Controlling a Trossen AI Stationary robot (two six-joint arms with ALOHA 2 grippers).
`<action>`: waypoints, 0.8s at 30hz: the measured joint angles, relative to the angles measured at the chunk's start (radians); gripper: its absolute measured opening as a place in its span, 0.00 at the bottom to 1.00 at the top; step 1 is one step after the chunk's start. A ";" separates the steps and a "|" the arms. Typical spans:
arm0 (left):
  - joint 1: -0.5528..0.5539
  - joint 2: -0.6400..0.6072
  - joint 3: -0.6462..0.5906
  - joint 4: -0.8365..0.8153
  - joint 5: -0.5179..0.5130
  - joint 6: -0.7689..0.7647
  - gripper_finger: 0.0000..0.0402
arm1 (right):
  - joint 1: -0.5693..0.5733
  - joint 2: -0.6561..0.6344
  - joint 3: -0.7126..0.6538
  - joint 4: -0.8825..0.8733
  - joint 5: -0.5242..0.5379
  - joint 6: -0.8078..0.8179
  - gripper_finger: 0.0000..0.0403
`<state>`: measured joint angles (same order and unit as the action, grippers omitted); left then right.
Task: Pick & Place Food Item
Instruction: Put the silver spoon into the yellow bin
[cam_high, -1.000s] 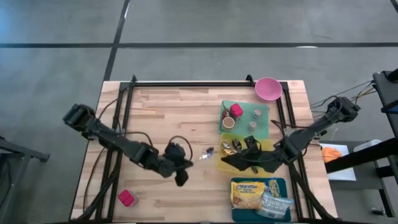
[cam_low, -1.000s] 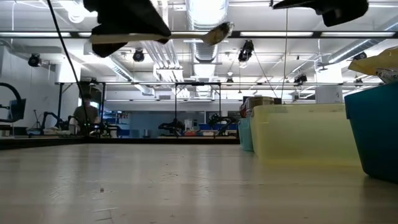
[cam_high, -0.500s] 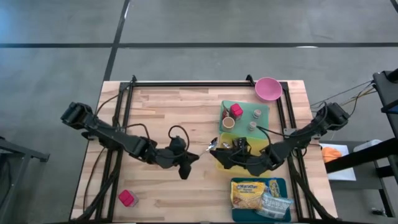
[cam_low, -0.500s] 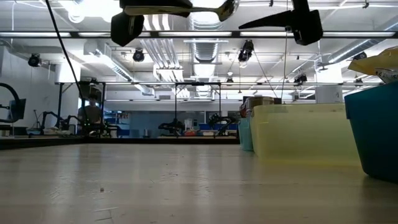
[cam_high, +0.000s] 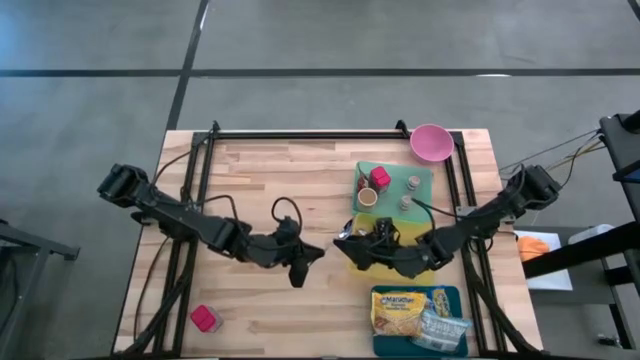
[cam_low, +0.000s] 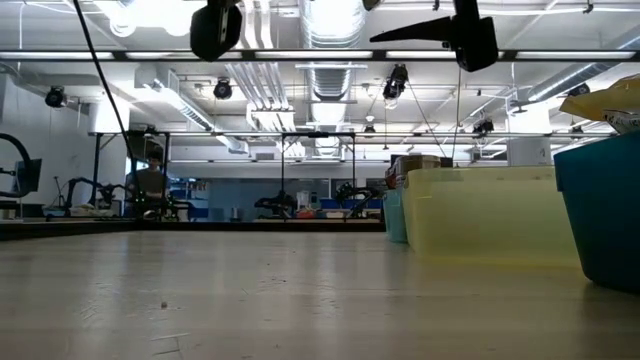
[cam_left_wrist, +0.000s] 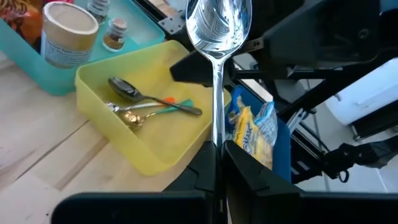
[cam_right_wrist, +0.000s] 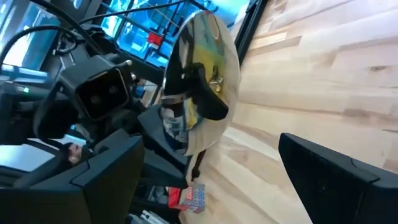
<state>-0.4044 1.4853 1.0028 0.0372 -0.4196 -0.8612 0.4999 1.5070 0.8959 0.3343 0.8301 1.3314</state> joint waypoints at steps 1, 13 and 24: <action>0.002 0.000 0.002 0.000 0.006 0.000 0.04 | -0.006 0.000 0.000 -0.001 -0.002 -0.003 0.90; 0.020 0.000 0.011 0.034 0.020 0.027 0.04 | -0.045 -0.004 0.000 0.022 -0.073 -0.068 0.84; 0.051 0.000 0.012 0.043 0.055 0.025 0.04 | -0.045 -0.005 0.000 0.025 -0.075 -0.081 0.32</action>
<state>-0.3535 1.4849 1.0151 0.0801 -0.3641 -0.8358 0.4547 1.5017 0.8959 0.3588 0.7548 1.2502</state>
